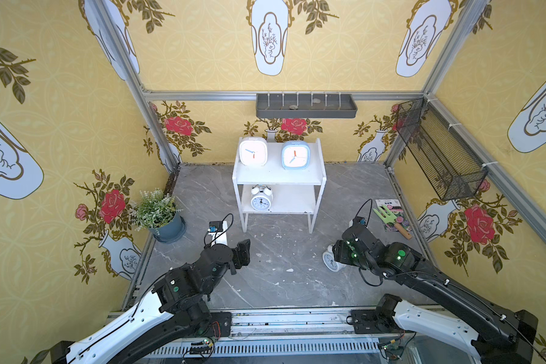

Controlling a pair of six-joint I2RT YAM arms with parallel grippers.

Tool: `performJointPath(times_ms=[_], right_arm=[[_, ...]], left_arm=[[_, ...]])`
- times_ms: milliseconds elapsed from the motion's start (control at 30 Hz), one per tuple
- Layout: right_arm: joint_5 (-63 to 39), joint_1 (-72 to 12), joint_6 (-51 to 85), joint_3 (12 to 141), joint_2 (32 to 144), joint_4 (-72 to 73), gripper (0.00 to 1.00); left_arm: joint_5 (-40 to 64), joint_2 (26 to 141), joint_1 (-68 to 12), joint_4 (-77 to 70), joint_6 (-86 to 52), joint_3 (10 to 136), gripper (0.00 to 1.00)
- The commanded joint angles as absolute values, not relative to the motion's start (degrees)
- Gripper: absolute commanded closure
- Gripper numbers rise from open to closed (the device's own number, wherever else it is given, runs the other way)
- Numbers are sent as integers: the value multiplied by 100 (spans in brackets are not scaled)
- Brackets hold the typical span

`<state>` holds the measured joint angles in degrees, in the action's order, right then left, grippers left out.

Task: Place the alarm clocks on the shelf by style
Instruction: Pick up the alarm from the center of the board.

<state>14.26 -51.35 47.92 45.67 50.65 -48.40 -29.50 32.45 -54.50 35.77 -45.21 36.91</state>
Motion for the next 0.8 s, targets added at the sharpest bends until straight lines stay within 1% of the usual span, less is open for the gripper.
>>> performJointPath(times_ms=[0,100,200,400,633,767], right_arm=[[1424,-5063,4703,4407,5136,-4425,38],[1047,-4785,4499,4341,5285,-4271,47],[1091,-4685,4395,4314,5305,-4206,53],[809,-4532,4125,4358,5330,-4102,60],[803,-4532,4089,4328,5403,-4188,68],[757,-4531,4064,4365,5437,-4166,71]], left_arm=[[-2690,3147,-5427,3922,-4637,3661,12],[-2622,3183,-5423,3961,-4651,3709,12],[-2526,3247,-5423,3791,-4545,3648,13],[-2477,3210,-5423,3588,-4558,3537,14],[-2343,3266,-5423,3317,-4527,3441,14],[-2301,3439,-5418,3324,-4467,3594,14]])
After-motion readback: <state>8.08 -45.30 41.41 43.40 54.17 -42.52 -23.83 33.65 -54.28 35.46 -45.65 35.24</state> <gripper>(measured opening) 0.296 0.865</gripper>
